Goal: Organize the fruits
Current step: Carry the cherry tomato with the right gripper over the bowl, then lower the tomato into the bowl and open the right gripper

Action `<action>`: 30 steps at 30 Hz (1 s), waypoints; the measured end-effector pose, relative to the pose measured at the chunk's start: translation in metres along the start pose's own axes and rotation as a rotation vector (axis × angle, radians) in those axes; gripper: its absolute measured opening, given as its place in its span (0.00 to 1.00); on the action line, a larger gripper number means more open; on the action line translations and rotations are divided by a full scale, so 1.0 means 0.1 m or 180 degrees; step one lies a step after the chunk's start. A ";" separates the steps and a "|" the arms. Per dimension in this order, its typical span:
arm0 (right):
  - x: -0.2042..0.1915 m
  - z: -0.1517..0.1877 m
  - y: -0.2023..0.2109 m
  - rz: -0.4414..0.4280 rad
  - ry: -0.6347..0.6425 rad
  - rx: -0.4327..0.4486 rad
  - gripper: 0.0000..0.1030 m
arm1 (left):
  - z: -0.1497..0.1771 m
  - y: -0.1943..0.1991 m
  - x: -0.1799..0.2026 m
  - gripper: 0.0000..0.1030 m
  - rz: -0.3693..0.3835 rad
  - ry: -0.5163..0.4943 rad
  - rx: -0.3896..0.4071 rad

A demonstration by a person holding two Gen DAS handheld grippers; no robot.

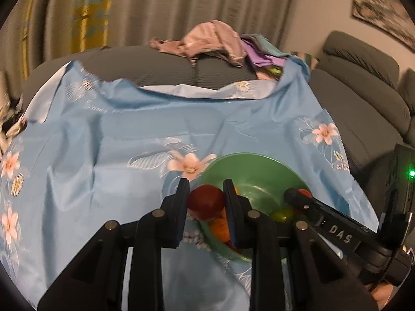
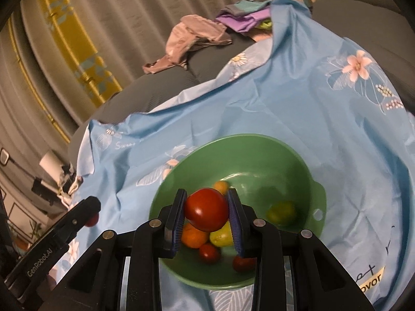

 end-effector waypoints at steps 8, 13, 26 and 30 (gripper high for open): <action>0.15 -0.02 -0.04 0.0126 -0.0110 -0.0034 0.32 | 0.08 -0.25 0.19 0.26 0.0113 -0.0235 -0.0177; 0.18 -0.01 -0.07 0.0174 -0.0140 -0.0076 0.32 | 0.11 -0.33 0.18 0.26 0.0122 -0.0278 -0.0235; 0.27 0.03 -0.15 0.0270 -0.0181 -0.0188 0.32 | 0.23 -0.52 0.14 0.26 0.0196 -0.0157 -0.0533; 0.27 0.04 -0.20 0.0294 -0.0170 -0.0246 0.32 | 0.25 -0.57 0.12 0.26 0.0228 -0.0106 -0.0620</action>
Point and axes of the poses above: each gripper's, at about its wrist camera, not at the fingertips, and y roughly against the way its jaws point, x to its right, z to its underside, the point moved 2 cm from there along -y, roughly the way its jaws point, and after that the axes turned 10 degrees about y, right-handed, at the moved point
